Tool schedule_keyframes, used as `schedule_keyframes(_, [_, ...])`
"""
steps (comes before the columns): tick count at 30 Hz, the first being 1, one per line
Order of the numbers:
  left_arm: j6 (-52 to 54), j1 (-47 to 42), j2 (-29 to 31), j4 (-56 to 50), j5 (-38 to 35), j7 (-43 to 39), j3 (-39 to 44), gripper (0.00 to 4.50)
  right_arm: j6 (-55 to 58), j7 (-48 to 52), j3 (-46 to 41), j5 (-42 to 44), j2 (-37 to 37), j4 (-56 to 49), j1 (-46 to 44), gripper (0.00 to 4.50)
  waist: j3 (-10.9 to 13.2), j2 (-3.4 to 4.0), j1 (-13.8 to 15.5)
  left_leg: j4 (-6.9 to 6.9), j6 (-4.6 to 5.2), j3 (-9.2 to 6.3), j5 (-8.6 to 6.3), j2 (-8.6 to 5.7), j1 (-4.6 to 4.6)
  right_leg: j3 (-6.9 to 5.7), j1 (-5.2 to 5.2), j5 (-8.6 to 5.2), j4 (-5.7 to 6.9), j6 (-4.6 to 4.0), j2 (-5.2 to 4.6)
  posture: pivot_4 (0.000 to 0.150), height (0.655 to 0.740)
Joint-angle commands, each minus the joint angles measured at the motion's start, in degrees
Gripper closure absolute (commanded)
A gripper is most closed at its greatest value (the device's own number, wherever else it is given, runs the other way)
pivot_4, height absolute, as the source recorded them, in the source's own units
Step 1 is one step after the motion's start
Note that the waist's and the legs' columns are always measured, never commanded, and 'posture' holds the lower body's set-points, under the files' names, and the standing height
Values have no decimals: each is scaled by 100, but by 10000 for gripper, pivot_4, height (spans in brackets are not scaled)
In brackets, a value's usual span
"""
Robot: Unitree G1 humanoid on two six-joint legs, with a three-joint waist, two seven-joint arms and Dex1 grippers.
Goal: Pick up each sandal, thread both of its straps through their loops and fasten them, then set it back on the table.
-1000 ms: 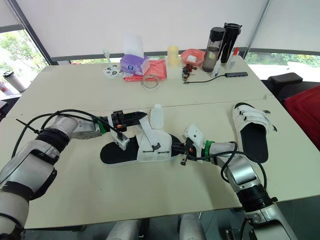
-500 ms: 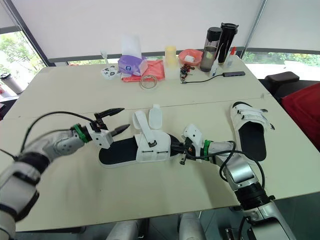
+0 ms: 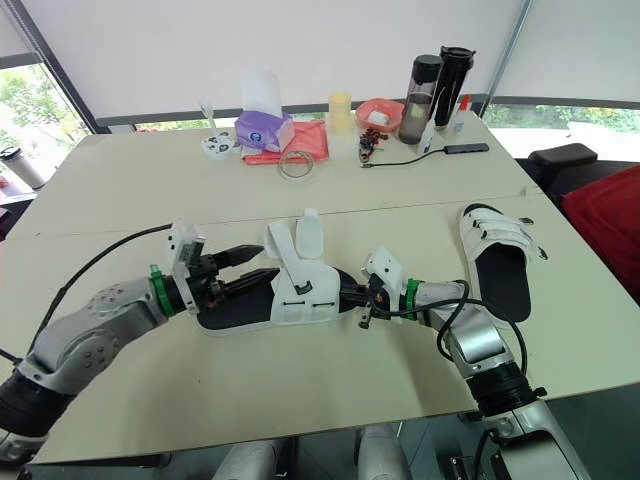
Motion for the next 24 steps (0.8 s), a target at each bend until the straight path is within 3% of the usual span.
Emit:
schedule_keyframes(1, [390, -41, -292, -166, 54, 20, 268, 10016, 224, -57, 171, -165, 61, 149, 145, 45000, -1, -3, 11, 1, 0, -1, 0, 0, 0, 0, 2, -1, -2, -2, 0, 1500, 7400])
schedule_keyframes(12, [929, -957, -1448, 792, 1156, -383, 48, 10016, 284, -211, 89, -187, 138, 71, 184, 45000, -2, -5, 3, -1, -1, 2, -1, 2, 0, 0, 2, -2, -6, -7, 1, 1500, 7400])
schedule_keyframes(15, [1354, -1250, -1730, 1178, 1153, -308, 233, 10016, 284, -261, 94, -215, 147, -1, 231, 45000, -2, -6, -5, -1, -1, 3, -1, 2, 0, 0, 1, -2, -6, -6, 2, 1500, 7400])
schedule_keyframes(24, [1850, -745, -1460, 516, 601, -1110, 1143, 10016, 286, -400, 93, -211, 194, -115, 380, 45000, -2, -6, 2, -14, -3, 1, -2, 5, -2, 0, -8, -3, -8, -6, 2, 1500, 7400])
